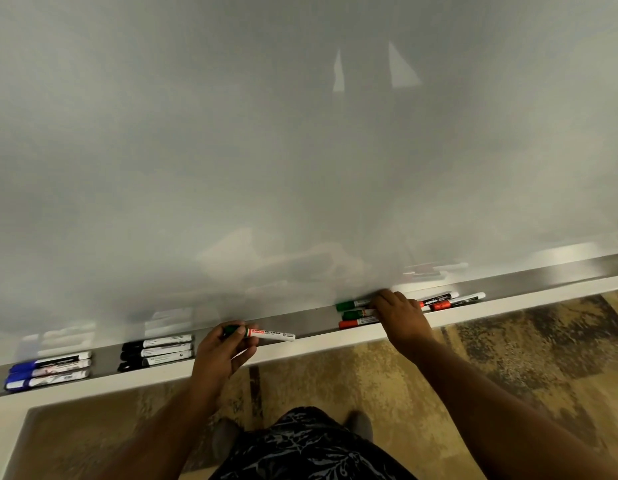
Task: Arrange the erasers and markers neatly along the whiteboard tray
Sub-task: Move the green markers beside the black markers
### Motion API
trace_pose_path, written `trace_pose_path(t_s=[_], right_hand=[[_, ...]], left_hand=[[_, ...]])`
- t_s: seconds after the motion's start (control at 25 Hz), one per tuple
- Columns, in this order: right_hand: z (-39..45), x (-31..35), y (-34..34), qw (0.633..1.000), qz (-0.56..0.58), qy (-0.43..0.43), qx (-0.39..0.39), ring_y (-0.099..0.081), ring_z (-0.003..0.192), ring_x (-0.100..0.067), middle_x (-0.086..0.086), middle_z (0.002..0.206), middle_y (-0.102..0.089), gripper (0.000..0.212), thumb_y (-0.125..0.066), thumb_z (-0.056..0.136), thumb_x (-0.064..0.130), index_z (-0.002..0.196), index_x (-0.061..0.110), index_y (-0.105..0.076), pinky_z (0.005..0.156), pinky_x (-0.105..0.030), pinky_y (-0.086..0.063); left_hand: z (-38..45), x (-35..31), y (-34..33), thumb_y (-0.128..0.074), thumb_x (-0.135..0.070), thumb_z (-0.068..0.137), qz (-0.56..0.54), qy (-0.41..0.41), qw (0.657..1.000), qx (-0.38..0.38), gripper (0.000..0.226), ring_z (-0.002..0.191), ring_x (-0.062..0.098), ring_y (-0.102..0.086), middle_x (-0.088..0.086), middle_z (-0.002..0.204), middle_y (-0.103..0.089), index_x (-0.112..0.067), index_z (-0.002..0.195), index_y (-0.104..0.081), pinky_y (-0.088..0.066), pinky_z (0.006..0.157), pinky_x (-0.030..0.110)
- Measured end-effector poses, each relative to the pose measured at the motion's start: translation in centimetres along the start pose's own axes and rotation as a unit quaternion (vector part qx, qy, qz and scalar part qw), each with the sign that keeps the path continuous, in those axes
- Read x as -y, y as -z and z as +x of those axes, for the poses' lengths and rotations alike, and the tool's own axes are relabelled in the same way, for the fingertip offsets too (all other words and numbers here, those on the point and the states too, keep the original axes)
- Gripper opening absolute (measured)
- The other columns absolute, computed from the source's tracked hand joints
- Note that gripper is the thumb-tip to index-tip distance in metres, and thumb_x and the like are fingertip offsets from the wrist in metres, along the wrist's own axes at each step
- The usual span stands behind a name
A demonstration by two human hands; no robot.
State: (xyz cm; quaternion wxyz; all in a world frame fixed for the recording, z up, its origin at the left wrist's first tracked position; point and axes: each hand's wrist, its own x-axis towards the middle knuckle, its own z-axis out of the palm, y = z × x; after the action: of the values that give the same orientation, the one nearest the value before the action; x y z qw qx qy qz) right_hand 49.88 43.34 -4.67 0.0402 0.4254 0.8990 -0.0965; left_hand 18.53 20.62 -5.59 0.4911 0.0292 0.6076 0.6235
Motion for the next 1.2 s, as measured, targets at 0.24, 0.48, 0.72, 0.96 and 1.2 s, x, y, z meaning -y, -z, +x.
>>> trace_pose_path(t_s=[0.24, 0.48, 0.72, 0.96, 1.2], right_hand=[[-1.0, 0.5, -0.2, 0.998, 0.044, 0.008, -0.05, -0.058, 0.114, -0.021, 0.0, 0.127, -0.063, 0.027, -0.057, 0.101, 0.022, 0.128, 0.023, -0.056, 0.096, -0.035, -0.044], [-1.5, 2.0, 0.3, 0.989, 0.104, 0.028, -0.098, -0.064, 0.092, -0.017, 0.005, 0.119, -0.062, 0.037, -0.064, 0.094, 0.035, 0.129, 0.026, -0.057, 0.073, -0.034, -0.053], [0.0, 3.7, 0.7, 0.997, -0.014, -0.044, -0.054, -0.073, 0.068, -0.027, 0.002, 0.112, -0.077, 0.046, -0.076, 0.076, -0.002, 0.115, 0.022, -0.078, 0.051, -0.032, -0.054], [0.1, 3.1, 0.2, 0.997, -0.05, -0.054, -0.021, -0.075, 0.075, -0.025, 0.004, 0.112, -0.077, 0.038, -0.084, 0.081, 0.018, 0.117, 0.025, -0.076, 0.059, -0.035, -0.059], [0.2, 3.0, 1.0, 0.997, -0.046, 0.011, -0.063, -0.073, 0.065, -0.027, 0.0, 0.108, -0.077, 0.047, -0.089, 0.071, 0.007, 0.114, 0.022, -0.077, 0.05, -0.031, -0.054]], left_hand=[[0.4, 0.3, 1.0, -0.063, -0.008, 0.1, -0.011, 0.009, 1.0, -0.012, 0.015, 0.092, 0.028, -0.079, 0.021, 0.109, -0.077, -0.003, 0.112, -0.07, -0.064, 0.074, 0.033], [0.0, 0.5, 1.7, -0.062, -0.009, 0.1, -0.009, 0.012, 1.0, -0.016, 0.018, 0.098, 0.03, -0.077, 0.02, 0.111, -0.077, -0.004, 0.115, -0.07, -0.065, 0.078, 0.036], [-0.4, 0.5, 2.1, -0.065, -0.008, 0.099, 0.0, 0.008, 0.999, -0.039, 0.014, 0.098, 0.028, -0.076, 0.018, 0.107, -0.077, -0.005, 0.109, -0.073, -0.065, 0.077, 0.036], [-0.9, 0.2, 2.7, -0.063, -0.001, 0.098, -0.026, 0.009, 0.999, -0.042, 0.012, 0.101, 0.03, -0.074, 0.019, 0.105, -0.076, -0.004, 0.105, -0.073, -0.064, 0.076, 0.032], [-1.1, -1.5, 3.4, -0.073, 0.004, 0.088, 0.152, -0.067, 0.984, -0.063, 0.021, 0.095, 0.024, -0.074, 0.011, 0.097, -0.079, -0.015, 0.095, -0.08, -0.062, 0.084, 0.035]])
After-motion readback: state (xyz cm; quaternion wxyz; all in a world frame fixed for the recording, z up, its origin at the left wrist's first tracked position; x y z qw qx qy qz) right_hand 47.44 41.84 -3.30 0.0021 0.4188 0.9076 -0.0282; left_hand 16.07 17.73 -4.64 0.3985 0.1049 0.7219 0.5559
